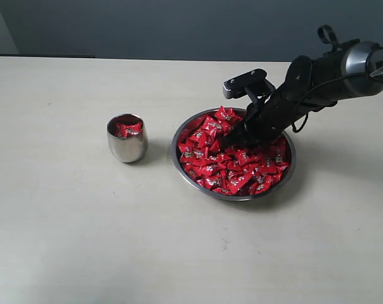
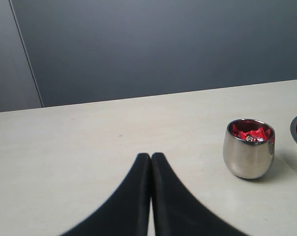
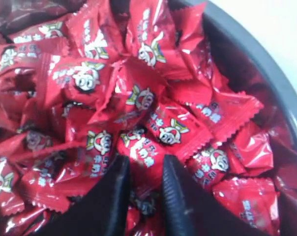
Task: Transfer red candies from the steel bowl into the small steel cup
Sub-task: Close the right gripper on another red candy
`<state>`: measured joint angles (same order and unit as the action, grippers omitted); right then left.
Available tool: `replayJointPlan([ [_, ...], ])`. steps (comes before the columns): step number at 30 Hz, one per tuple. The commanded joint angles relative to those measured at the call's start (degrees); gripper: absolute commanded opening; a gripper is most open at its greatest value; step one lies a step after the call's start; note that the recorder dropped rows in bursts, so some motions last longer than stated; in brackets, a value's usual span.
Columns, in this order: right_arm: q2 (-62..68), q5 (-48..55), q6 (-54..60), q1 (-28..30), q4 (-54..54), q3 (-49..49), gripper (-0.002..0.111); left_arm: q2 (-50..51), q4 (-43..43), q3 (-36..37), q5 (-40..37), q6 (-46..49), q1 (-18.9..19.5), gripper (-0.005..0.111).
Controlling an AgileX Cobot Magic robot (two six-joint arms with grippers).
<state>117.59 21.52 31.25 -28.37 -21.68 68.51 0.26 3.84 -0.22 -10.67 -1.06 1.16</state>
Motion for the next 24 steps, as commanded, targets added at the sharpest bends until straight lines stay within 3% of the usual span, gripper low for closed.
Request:
replayJointPlan([
  [1, 0.3, -0.3, 0.4, 0.3, 0.2, 0.4, 0.002, -0.3, 0.1, 0.2, 0.3, -0.1, -0.2, 0.0],
  [11, -2.5, 3.5, 0.2, 0.3, 0.8, 0.4, -0.001, -0.3, 0.1, 0.2, 0.3, -0.1, -0.2, 0.0],
  [15, -3.8, 9.7, 0.0, 0.3, 0.7, 0.4, 0.028, -0.3, 0.1, 0.2, 0.3, -0.1, -0.2, 0.0],
  [17, -3.7, 12.2, 0.0, 0.3, 0.5, 0.4, 0.05, -0.3, 0.1, 0.2, 0.3, -0.1, -0.2, 0.0],
  [24, -1.8, 11.0, -1.1, 0.2, -0.4, 0.4, 0.052, -0.3, 0.1, 0.2, 0.3, -0.1, -0.2, 0.0],
])
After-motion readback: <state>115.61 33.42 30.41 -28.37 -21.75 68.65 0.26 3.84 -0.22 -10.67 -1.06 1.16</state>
